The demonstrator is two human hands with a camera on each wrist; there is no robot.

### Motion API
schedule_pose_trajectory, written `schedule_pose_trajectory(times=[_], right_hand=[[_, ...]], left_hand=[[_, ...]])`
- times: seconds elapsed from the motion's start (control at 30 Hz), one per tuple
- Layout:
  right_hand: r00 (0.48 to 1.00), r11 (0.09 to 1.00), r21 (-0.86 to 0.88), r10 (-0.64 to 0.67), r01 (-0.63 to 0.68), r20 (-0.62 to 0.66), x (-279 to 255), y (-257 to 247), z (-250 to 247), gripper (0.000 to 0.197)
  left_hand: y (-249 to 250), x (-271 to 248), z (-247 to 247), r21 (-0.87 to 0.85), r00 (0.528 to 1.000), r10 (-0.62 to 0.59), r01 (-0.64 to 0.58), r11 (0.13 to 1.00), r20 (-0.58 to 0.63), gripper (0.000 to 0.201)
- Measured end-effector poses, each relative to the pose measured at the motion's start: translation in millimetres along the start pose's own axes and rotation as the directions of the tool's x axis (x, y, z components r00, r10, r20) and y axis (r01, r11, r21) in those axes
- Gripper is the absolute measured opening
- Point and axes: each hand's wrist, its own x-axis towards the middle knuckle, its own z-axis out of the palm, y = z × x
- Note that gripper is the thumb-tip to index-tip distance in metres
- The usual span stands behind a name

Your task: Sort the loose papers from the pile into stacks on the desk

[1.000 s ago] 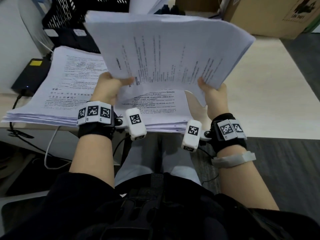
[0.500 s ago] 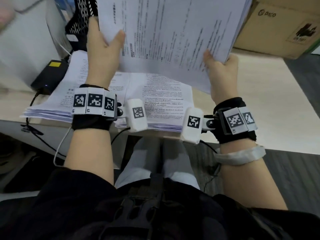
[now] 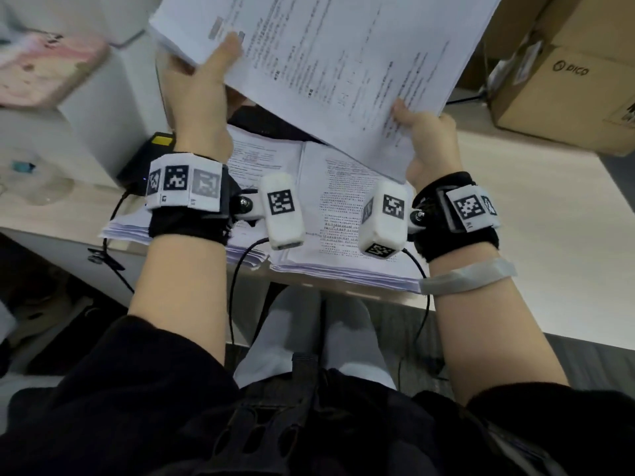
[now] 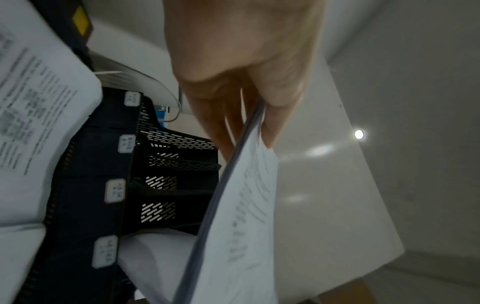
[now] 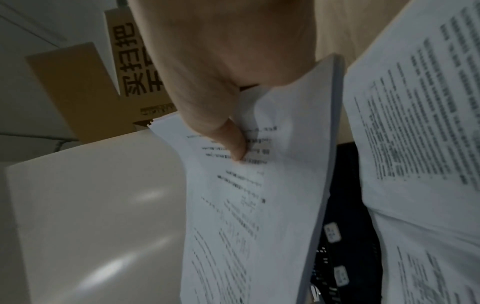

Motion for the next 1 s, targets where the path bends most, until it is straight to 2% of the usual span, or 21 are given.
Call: schedule_pose_trajectory(times=[0.07,0.17,0.23,0.3,0.37,0.47,0.53,0.63,0.8,0.87,0.93,1.0], right_hand=[[0.999,1.000,-0.008,0.026,-0.025,0.034,7.3,1.2,10.6,0.010],[0.996,0.999,0.013,0.048,-0.049,0.079,18.3,0.6,30.0,0.042],[0.994,0.999,-0.005,0.044,-0.044,0.102,27.8,-1.6,43.3,0.046],[0.993,1.000,0.007,0.015,-0.016,0.118,38.0,-5.5,54.6,0.044],[0.986,0.999,0.035,-0.007,0.002,0.166,49.0,-7.1,63.2,0.034],[0.976,0.999,-0.043,-0.022,0.032,0.216,63.5,-7.8,71.1,0.007],[0.982,0.994,-0.074,-0.063,0.077,0.181,69.8,-3.7,70.8,0.010],[0.986,0.977,-0.158,-0.127,0.143,0.106,85.4,7.3,69.2,0.008],[0.991,0.943,-0.314,-0.128,0.110,-0.035,113.8,32.8,53.5,0.020],[0.993,0.928,-0.365,-0.102,0.075,-0.056,122.9,41.9,48.0,0.025],[0.996,0.916,-0.399,-0.071,0.043,-0.056,130.7,49.9,44.2,0.024],[0.998,0.908,-0.419,-0.041,0.020,-0.042,136.3,56.5,41.5,0.023]], left_hand=[[-4.0,1.5,10.1,0.127,0.984,-0.112,0.094,0.987,0.138,0.028],[-4.0,7.7,23.2,0.303,0.933,-0.255,0.175,0.937,0.253,0.041],[-1.1,11.9,30.5,0.434,0.893,-0.326,0.172,0.885,0.310,0.033],[0.8,18.9,36.1,0.537,0.888,-0.340,0.132,0.833,0.311,0.029],[1.4,29.4,40.6,0.598,0.931,-0.267,0.070,0.798,0.248,0.027],[-1.5,54.8,45.8,0.614,0.983,-0.093,-0.025,0.789,0.158,0.018],[-5.6,66.0,44.8,0.654,0.990,0.003,-0.095,0.751,0.141,0.023],[-16.7,84.6,43.7,0.718,0.990,0.074,-0.141,0.682,0.124,0.036],[-33.6,105.4,50.7,0.885,0.972,0.169,-0.218,0.412,0.160,0.036],[-40.4,109.4,55.2,0.919,0.968,0.163,-0.237,0.315,0.193,0.035],[-47.5,111.5,61.0,0.950,0.962,0.155,-0.253,0.184,0.226,0.034],[-54.6,113.3,67.0,0.957,0.954,0.151,-0.275,0.090,0.260,0.032]])
